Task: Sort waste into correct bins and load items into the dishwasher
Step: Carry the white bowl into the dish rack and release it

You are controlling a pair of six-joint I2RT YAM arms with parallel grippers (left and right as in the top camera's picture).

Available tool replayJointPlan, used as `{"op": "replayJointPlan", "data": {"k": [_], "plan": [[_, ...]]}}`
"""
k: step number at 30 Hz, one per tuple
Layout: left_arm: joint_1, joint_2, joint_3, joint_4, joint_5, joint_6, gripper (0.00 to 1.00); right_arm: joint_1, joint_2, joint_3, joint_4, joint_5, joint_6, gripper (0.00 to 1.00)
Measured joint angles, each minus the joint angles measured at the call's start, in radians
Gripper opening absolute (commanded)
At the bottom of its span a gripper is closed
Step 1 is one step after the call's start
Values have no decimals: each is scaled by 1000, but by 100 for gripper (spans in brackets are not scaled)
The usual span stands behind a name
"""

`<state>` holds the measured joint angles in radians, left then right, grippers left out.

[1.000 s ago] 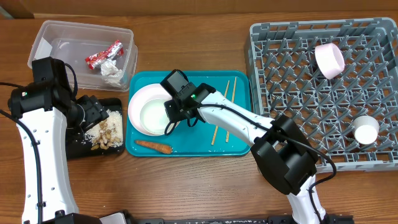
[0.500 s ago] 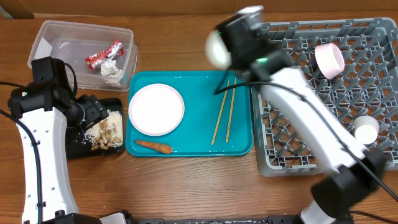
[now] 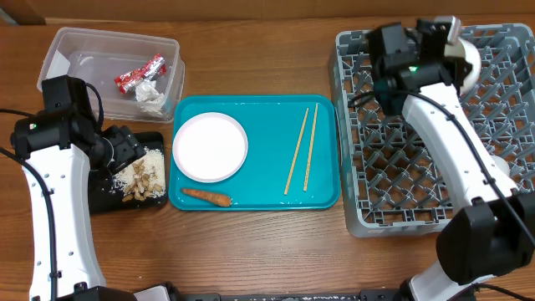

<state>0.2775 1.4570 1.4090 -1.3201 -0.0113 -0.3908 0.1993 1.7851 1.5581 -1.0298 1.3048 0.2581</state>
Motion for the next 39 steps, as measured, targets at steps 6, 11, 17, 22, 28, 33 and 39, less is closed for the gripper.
{"op": "replayJointPlan", "data": {"k": [6, 11, 17, 22, 28, 33, 39], "plan": [[0, 0, 0, 0, 0, 0, 82, -54, 6, -89, -13, 36, 8, 4], [0, 0, 0, 0, 0, 0, 82, -82, 8, -96, -26, 47, 12, 4], [0, 0, 0, 0, 0, 0, 83, -119, 8, -96, -45, 55, 14, 4], [0, 0, 0, -2, 0, 0, 83, -269, 8, -96, -56, 58, 0, 4], [0, 0, 0, -2, 9, 0, 83, -436, 8, -96, 0, 65, -27, 4], [0, 0, 0, 0, 24, 0, 83, -502, 12, -96, 69, 64, -85, 4], [0, 0, 0, 1, 27, -2, 83, -549, 60, -96, 109, 66, -117, 4]]}}
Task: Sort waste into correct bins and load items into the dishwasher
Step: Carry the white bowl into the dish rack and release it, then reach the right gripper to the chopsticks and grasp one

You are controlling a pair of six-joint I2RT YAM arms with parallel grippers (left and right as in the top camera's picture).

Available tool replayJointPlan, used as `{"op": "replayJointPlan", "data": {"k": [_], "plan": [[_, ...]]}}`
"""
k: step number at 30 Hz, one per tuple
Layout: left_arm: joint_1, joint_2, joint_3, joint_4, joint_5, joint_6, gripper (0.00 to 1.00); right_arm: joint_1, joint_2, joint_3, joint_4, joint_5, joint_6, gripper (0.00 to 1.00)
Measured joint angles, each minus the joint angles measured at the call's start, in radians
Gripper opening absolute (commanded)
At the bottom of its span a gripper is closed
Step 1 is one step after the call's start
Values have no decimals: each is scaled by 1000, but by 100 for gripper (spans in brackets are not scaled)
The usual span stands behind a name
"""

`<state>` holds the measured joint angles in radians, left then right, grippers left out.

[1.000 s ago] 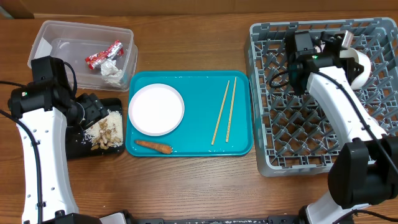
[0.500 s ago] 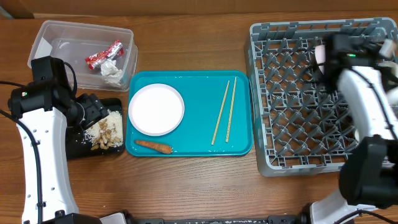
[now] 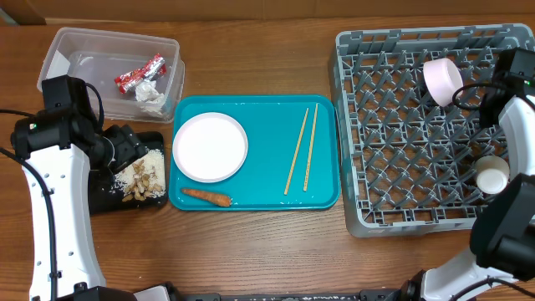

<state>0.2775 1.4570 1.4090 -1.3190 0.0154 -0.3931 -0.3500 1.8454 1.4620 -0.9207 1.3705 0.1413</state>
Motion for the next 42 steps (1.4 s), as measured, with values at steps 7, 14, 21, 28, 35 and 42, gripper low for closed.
{"op": "replayJointPlan", "data": {"k": [7, 14, 21, 28, 35, 42], "plan": [[0, 0, 0, 3, 3, 0, 83, 40, 104, 0, 46, 17, -16, 4], [0, 0, 0, 6, 3, 0, 83, 108, 114, 0, 132, 13, -19, 4], [0, 0, 0, 6, 3, 0, 83, 153, 114, 0, 131, -56, -23, 12], [0, 0, 0, 6, 3, 0, 83, 239, 114, 0, 116, -170, -22, 58], [0, 0, 0, 6, 4, 0, 83, 294, 114, 0, 58, -211, 2, 74], [0, 0, 0, 6, 4, 0, 84, 299, 0, 22, 4, -435, 45, 80]]}}
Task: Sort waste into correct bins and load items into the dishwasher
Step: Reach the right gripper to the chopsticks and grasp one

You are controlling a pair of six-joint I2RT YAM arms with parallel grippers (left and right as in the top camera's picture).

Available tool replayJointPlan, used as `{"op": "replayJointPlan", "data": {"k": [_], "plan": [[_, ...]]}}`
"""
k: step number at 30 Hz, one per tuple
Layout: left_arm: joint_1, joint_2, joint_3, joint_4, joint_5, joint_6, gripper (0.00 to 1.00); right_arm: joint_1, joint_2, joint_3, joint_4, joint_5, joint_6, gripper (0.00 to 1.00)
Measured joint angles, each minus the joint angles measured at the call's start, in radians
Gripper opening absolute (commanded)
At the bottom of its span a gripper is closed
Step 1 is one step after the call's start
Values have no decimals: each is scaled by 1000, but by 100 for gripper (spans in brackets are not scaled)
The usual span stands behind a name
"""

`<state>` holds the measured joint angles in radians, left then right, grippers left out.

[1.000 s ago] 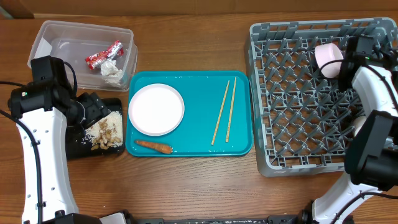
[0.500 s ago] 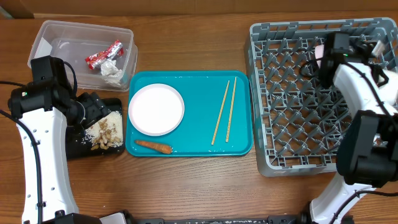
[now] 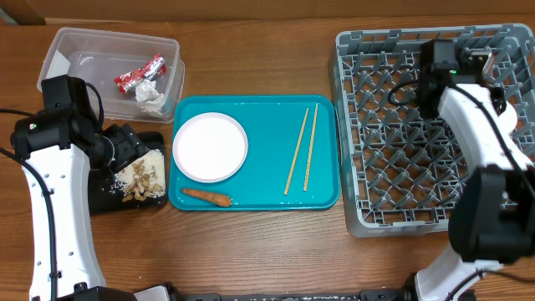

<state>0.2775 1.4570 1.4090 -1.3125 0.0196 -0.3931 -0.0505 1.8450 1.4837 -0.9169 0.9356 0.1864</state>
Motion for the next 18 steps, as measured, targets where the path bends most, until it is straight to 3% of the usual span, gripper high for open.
{"op": "replayJointPlan", "data": {"k": [4, 9, 16, 18], "plan": [[0, 0, 0, 0, 0, 0, 85, 26, -117, 68, -37, -282, -1, 74], [0, 0, 0, 4, 0, 0, 86, 171, -242, 115, -34, -650, 1, 71], [0, 0, 0, 4, 0, 0, 87, 401, -165, 116, -61, -830, 40, 71], [0, 0, 0, 4, 0, 0, 87, 466, -107, 115, -75, -853, 64, 66]]}}
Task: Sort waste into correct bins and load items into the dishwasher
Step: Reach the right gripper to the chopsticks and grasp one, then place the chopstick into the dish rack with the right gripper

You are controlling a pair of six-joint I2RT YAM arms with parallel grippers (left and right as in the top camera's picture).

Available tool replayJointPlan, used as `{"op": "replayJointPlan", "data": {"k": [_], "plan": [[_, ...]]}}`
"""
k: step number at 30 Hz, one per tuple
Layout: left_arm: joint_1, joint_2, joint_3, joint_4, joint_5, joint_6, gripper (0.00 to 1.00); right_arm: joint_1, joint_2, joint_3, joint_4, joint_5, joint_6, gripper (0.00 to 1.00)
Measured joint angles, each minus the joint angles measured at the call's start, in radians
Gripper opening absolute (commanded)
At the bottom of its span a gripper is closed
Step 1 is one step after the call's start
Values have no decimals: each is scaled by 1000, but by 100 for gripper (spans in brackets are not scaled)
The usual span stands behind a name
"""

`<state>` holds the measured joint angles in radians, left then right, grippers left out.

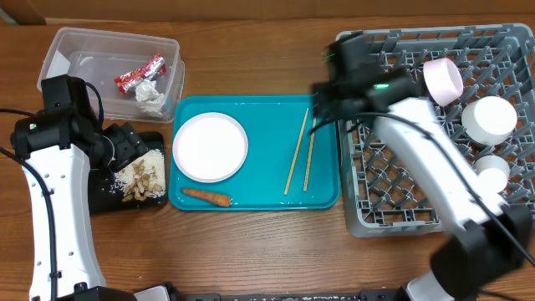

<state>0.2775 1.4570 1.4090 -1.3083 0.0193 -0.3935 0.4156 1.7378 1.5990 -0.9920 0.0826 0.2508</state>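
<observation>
On the teal tray (pixel 251 199) lie a white plate (pixel 210 146), two chopsticks (pixel 301 150) and a carrot (pixel 206 197). In the grey dish rack (pixel 401 213) at right are a pink cup (pixel 443 80) and two white cups (pixel 489 118) (pixel 491 173). My right gripper (pixel 323 102) is blurred at the rack's left edge, close to the chopsticks' far ends; it looks open and empty. My left gripper (pixel 131 147) rests open over the black tray of food scraps (pixel 142 177).
A clear bin (pixel 58 52) at the back left holds a red wrapper (pixel 140 72) and crumpled paper (pixel 152 97). The rack's walls stand higher than the tray. Bare wooden table runs along the front edge.
My right arm has moved from the back middle of the rack to its left edge, beside the tray. The pink cup and a white cup it hid now show. The left arm is unchanged.
First my right gripper was over the rack's back with a cup at it. Then it was at the rack's right edge, with the pink cup in the rack. Later it stood over the back middle, and now by the chopsticks. The left arm never moved.
</observation>
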Motion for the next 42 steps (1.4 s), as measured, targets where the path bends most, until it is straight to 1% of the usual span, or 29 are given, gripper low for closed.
{"op": "replayJointPlan", "data": {"k": [3, 7, 12, 16, 17, 19, 20, 24, 27, 30, 31, 37, 42], "plan": [[0, 0, 0, 0, 0, 0, 88, 64, 96, 0, -14, -20, 39, 62], [0, 0, 0, 0, 0, 0, 88, 108, 228, 0, -26, -30, 114, 61], [0, 0, 0, 0, 0, 0, 88, 133, 334, -1, -31, -44, 181, 59], [0, 0, 0, 0, 0, 0, 88, 156, 383, -2, -25, -53, 206, 57], [0, 0, 0, 0, 0, 0, 88, 163, 392, -2, -24, -54, 212, 54], [0, 0, 0, 0, 0, 0, 88, 175, 406, -2, -22, -56, 227, 50], [0, 0, 0, 0, 0, 0, 88, 178, 412, -3, -21, -58, 232, 45], [0, 0, 0, 0, 0, 0, 88, 185, 420, -14, -21, -56, 275, 33], [0, 0, 0, 0, 0, 0, 88, 185, 420, -15, -22, -55, 298, 22], [0, 0, 0, 0, 0, 0, 88, 184, 420, -15, -22, -61, 305, 7], [0, 0, 0, 0, 0, 0, 88, 185, 420, -15, -24, -62, 309, 4], [0, 0, 0, 0, 0, 0, 88, 178, 420, 3, -95, -79, 316, 4], [0, 0, 0, 0, 0, 0, 88, 151, 407, 97, -191, -84, 261, 4]]}}
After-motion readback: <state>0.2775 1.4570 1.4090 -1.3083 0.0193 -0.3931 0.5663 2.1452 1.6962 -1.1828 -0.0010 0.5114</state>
